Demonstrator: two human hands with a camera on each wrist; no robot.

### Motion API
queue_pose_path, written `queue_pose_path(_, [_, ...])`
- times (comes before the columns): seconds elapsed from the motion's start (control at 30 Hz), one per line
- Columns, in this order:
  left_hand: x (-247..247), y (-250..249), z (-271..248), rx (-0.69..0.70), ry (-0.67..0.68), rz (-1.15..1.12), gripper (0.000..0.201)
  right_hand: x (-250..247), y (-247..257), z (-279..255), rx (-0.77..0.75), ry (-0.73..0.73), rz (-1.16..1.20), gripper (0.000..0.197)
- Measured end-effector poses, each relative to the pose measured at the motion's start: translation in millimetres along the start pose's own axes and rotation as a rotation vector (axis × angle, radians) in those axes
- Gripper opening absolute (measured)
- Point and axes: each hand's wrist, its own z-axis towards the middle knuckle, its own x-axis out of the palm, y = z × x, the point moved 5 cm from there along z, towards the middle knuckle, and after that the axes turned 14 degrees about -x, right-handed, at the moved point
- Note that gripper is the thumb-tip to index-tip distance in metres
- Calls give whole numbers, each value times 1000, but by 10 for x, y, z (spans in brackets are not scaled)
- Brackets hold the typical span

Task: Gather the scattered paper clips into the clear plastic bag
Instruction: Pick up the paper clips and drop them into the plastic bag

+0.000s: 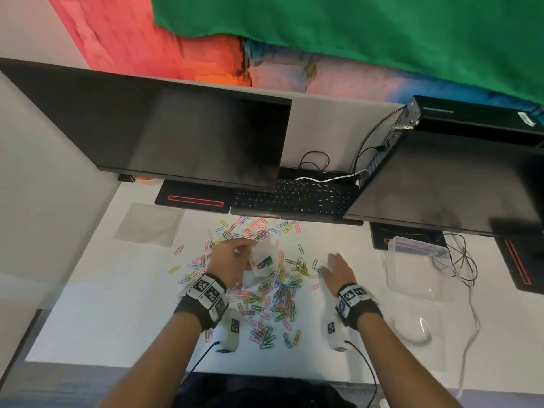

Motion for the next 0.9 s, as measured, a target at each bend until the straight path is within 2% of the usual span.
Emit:
queue_pose_path(0.13, [-163,96,-21,-16,-33,-34,24,430,337,57,-160,67,-41,55])
queue_pose_path(0.3, [-284,181,-17,-2,-47,-51,22,655,671,132,-323,169,-211,57])
queue_pose_path(0.4, [-327,230,-7,5,-43,-60,22,745,736,25,-462,303,-360,58])
queue_pose_path(0.53, [-329,264,-14,1,-34,-92,25,754,644,-132,-579,347,-501,69])
queue_pose_path(0.6, [-313,258,-26,1,-27,-89,24,760,627,-134,-609,341,-571,66])
queue_pose_path(0.77, [-220,229,-27,-21,11,-66,23,772,715,-81,-637,257,-598,39])
queue_pose_path(0.83, [-189,197,-65,-31,34,-34,24,768,707,-17,-612,258,-618,32])
queue_pose_path(0.9, [-171,156,-90,-34,51,-16,24,683,720,61,-563,194,-551,33])
